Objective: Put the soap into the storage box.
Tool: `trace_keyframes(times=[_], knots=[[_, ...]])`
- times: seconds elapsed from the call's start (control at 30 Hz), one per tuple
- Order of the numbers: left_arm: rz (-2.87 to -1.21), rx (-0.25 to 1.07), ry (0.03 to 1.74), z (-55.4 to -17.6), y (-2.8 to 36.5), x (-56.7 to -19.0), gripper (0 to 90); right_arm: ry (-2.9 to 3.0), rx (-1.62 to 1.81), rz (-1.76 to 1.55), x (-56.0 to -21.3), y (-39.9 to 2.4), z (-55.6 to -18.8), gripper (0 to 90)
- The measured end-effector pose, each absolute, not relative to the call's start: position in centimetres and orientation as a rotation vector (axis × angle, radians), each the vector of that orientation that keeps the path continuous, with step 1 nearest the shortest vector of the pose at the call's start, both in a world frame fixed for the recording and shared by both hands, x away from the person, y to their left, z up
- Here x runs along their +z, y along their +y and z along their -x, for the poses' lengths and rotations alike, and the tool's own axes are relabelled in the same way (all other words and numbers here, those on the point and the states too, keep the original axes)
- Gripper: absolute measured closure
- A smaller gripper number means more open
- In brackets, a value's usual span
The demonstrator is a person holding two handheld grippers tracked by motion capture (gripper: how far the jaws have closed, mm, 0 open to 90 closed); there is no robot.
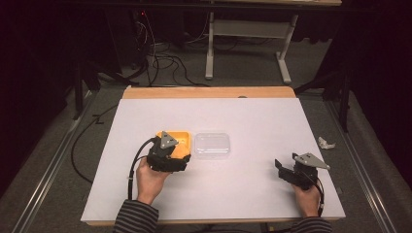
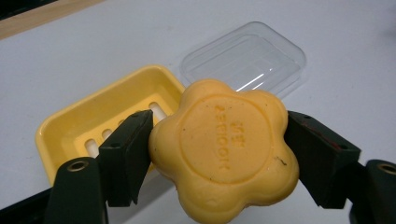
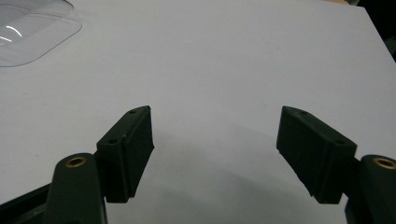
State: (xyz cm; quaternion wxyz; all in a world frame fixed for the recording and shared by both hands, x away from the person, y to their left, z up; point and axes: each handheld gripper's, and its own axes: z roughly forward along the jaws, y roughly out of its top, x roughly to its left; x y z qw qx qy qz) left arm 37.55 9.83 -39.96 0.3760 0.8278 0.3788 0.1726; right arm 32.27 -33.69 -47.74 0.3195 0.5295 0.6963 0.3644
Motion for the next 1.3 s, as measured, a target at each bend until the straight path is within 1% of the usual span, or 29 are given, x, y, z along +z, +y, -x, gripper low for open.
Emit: trace_keyframes(times=[0.1,0.33,0.8,1.3], knots=[[-2.107,0.451,0.976,-37.9,10.0,-39.6,27.4,1.831,0.962,-1.391,-47.7,-33.7,-32.3,27.6],[-2.072,0.420,1.007,-38.9,10.4,-39.4,27.4,1.831,0.960,-1.391,-47.7,-33.7,-32.3,27.5],[-2.046,0.431,1.052,-40.8,10.8,-39.0,27.4,1.832,0.957,-1.391,-47.7,-33.7,-32.3,27.5],[-2.069,0.437,1.136,-43.1,10.9,-40.7,27.4,1.833,0.954,-1.392,-47.7,-33.7,-32.3,27.6]])
